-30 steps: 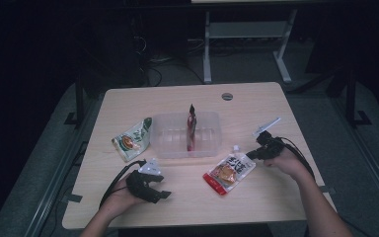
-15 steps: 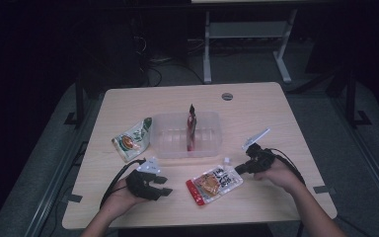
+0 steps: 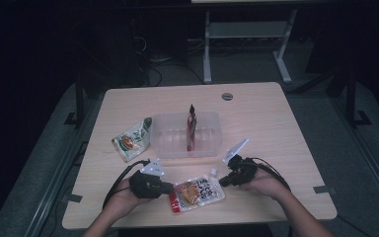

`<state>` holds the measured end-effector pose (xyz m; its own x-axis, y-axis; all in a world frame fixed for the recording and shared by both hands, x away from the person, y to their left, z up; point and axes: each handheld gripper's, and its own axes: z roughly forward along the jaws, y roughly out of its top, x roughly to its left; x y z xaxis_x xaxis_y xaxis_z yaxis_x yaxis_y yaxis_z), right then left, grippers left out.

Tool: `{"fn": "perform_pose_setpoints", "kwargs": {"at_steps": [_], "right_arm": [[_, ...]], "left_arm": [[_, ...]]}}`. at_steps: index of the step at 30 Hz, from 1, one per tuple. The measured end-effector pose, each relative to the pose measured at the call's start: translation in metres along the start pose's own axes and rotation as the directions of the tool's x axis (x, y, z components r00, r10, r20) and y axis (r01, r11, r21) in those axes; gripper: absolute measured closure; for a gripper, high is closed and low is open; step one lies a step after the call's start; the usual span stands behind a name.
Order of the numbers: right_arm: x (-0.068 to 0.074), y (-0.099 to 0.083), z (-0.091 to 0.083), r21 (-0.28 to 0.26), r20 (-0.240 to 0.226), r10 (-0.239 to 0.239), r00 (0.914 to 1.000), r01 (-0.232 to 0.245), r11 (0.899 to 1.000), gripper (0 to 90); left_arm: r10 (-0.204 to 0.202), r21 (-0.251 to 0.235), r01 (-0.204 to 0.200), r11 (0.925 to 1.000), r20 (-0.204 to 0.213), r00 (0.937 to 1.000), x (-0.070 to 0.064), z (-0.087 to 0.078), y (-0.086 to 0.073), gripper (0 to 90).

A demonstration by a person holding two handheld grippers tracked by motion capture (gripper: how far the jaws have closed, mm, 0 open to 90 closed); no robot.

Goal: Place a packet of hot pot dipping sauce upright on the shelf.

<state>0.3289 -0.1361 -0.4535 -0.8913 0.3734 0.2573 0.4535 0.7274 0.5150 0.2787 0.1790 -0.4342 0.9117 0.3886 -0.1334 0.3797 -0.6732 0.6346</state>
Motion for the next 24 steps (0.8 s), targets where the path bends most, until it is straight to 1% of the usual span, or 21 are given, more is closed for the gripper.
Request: {"fn": "perform_pose_setpoints", "kwargs": {"at_steps": [1,2,3,5,6,8,9,10,11,12,13,14,17,19,21,22,23,24], "right_arm": [[0.000,0.000,0.000,0.001,0.007,-0.003,1.0000,0.003,1.000,90.0],[0.001,-0.001,-0.002,-0.004,0.008,0.004,1.0000,-0.004,1.000,90.0],[0.001,-0.002,-0.004,-0.012,0.005,0.019,0.9998,-0.018,1.000,89.4],[0.003,-0.005,-0.009,-0.030,0.005,0.040,0.9992,-0.039,0.999,83.1],[0.005,-0.007,-0.012,-0.032,0.007,0.050,0.9987,-0.050,0.998,81.5],[0.008,-0.011,-0.016,-0.062,-0.002,0.063,0.9980,-0.063,0.996,73.9],[0.009,-0.014,-0.019,-0.082,-0.004,0.079,0.9969,-0.079,0.994,69.4],[0.011,-0.017,-0.021,-0.092,-0.010,0.099,0.9950,-0.100,0.991,66.4],[0.012,-0.019,-0.022,-0.098,-0.012,0.107,0.9942,-0.108,0.989,62.8],[0.014,-0.021,-0.024,-0.112,-0.010,0.133,0.9911,-0.133,0.985,60.4],[0.014,-0.024,-0.025,-0.122,-0.013,0.142,0.9898,-0.142,0.982,57.4],[0.015,-0.025,-0.025,-0.131,-0.015,0.148,0.9888,-0.149,0.980,54.2],[0.019,-0.031,-0.026,-0.155,-0.001,0.162,0.9868,-0.160,0.975,44.1],[0.019,-0.031,-0.025,-0.154,-0.002,0.154,0.9881,-0.152,0.976,42.0],[0.018,-0.030,-0.022,-0.157,-0.010,0.161,0.9869,-0.161,0.975,39.3],[0.019,-0.029,-0.021,-0.156,-0.028,0.161,0.9865,-0.164,0.974,38.8],[0.019,-0.029,-0.019,-0.152,-0.026,0.157,0.9873,-0.159,0.976,37.7],[0.019,-0.028,-0.018,-0.147,-0.027,0.155,0.9875,-0.157,0.977,37.2]], "left_arm": [[0.019,0.002,-0.019,0.9998,0.003,0.9998,-0.002,0.002,0.002,85.2],[0.034,0.004,-0.034,0.9994,0.008,0.9994,-0.003,0.004,0.004,86.8],[0.039,0.000,-0.039,0.9993,0.014,0.9992,-0.005,0.006,0.007,88.2],[0.050,-0.007,-0.050,0.9987,0.023,0.9985,-0.008,0.011,0.013,89.5],[0.056,-0.004,-0.055,0.9985,0.024,0.9982,-0.009,0.013,0.017,89.6],[0.063,-0.008,-0.062,0.9980,0.037,0.9974,-0.012,0.019,0.023,89.7],[0.068,-0.005,-0.068,0.9977,0.042,0.9968,-0.013,0.023,0.026,89.7],[0.068,-0.005,-0.068,0.9977,0.046,0.9966,-0.014,0.025,0.028,89.7],[0.077,-0.004,-0.077,0.9970,0.048,0.9959,-0.015,0.028,0.030,89.7],[0.080,0.004,-0.081,0.9967,0.051,0.9955,-0.016,0.033,0.033,89.7],[0.087,0.009,-0.087,0.9961,0.052,0.9949,-0.016,0.035,0.034,89.7],[0.090,0.020,-0.091,0.9956,0.053,0.9945,-0.015,0.040,0.036,89.7],[0.086,0.036,-0.088,0.9955,0.054,0.9949,-0.014,0.048,0.038,89.7],[0.081,0.043,-0.084,0.9955,0.054,0.9952,-0.013,0.051,0.038,89.6],[0.074,0.041,-0.077,0.9962,0.059,0.9955,-0.013,0.054,0.037,89.7],[0.078,0.043,-0.081,0.9958,0.059,0.9952,-0.013,0.055,0.037,89.6],[0.083,0.047,-0.085,0.9952,0.055,0.9950,-0.013,0.055,0.037,89.7],[0.079,0.049,-0.082,0.9955,0.056,0.9953,-0.013,0.056,0.037,89.7]]}}
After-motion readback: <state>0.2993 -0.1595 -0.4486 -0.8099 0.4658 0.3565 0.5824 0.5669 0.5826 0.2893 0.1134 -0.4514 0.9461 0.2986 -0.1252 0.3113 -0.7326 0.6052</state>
